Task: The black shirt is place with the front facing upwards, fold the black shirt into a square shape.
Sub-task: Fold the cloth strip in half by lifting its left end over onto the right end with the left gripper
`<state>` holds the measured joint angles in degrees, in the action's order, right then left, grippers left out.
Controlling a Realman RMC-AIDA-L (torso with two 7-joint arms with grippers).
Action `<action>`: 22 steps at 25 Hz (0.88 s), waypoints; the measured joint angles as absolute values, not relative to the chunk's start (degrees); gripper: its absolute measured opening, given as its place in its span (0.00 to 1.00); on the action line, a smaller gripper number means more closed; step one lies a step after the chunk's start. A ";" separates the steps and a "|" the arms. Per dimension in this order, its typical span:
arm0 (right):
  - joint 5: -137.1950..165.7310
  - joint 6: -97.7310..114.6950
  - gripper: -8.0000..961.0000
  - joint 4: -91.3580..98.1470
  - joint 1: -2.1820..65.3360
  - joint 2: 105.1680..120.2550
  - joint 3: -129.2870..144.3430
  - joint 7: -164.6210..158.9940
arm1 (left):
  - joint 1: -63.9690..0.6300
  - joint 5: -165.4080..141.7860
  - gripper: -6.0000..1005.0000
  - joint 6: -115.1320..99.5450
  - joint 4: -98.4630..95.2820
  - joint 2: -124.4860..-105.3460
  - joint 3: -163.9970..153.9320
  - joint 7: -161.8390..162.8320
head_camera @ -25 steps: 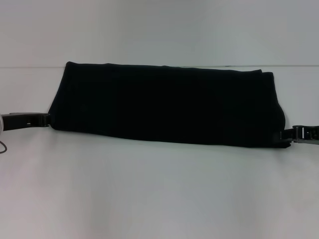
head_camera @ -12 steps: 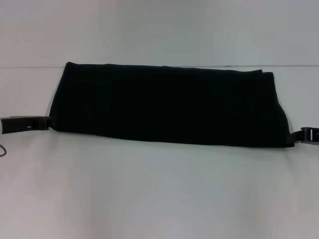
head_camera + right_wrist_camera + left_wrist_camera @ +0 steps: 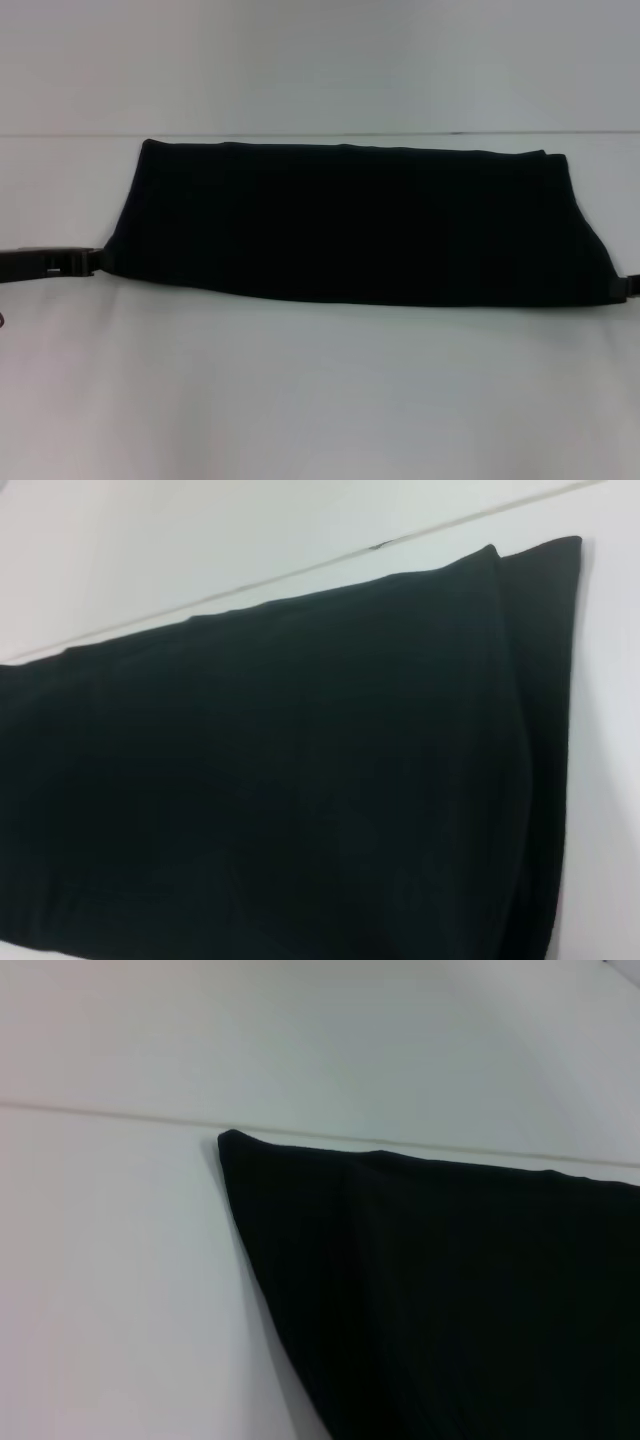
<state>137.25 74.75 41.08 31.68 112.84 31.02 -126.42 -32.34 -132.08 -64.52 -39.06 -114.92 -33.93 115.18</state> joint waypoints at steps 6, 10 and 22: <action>137.09 79.28 0.08 43.28 28.38 113.02 26.42 -123.93 | -30.64 -132.09 0.12 -69.47 -39.44 -114.69 -33.89 114.82; 137.04 81.56 0.09 43.90 27.07 113.07 24.20 -122.17 | -28.98 -131.78 0.13 -72.67 -41.05 -114.97 -33.89 114.62; 137.01 82.08 0.12 43.78 26.19 112.67 23.41 -121.63 | -28.45 -131.65 0.15 -74.97 -41.21 -115.03 -33.93 113.74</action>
